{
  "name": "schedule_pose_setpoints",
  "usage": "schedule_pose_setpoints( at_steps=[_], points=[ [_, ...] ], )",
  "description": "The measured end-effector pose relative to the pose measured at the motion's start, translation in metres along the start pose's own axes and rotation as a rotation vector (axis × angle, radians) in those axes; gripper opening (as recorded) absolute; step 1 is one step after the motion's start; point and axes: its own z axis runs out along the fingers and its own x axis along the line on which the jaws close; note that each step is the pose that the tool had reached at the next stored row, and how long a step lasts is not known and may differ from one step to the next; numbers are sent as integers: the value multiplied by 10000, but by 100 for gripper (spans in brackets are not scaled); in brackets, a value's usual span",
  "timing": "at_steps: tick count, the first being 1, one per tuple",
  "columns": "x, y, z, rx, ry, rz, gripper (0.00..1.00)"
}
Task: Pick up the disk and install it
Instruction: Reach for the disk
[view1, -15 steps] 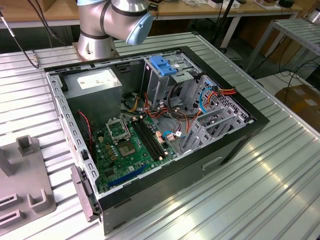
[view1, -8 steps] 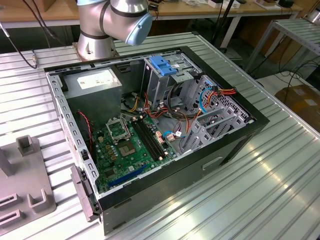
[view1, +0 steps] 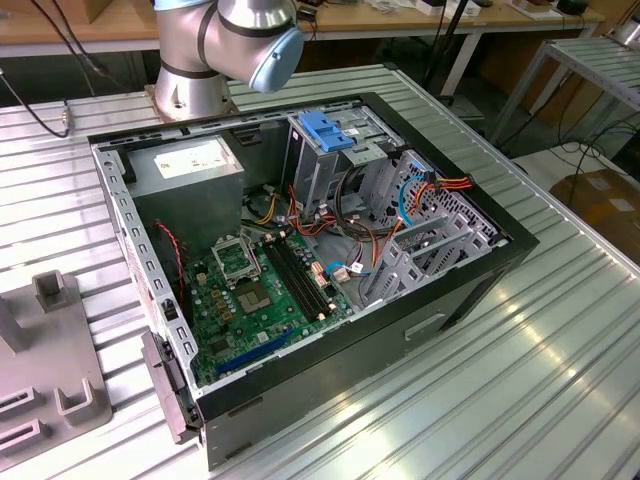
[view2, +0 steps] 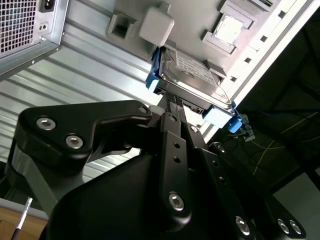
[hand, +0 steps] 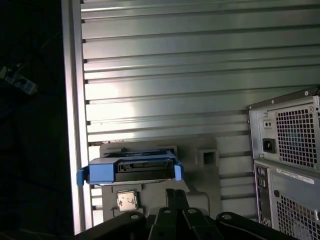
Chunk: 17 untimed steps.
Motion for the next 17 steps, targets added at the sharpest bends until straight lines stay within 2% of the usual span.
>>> schedule_pose_setpoints(
  at_steps=[4, 7, 13, 17],
  points=[
    [119, -5, -4, 1, 1, 5, 10],
    [285, -11, -8, 1, 0, 10, 10],
    [451, -17, -13, 1, 1, 14, 10],
    [517, -18, -14, 1, 0, 22, 10]
  ],
)
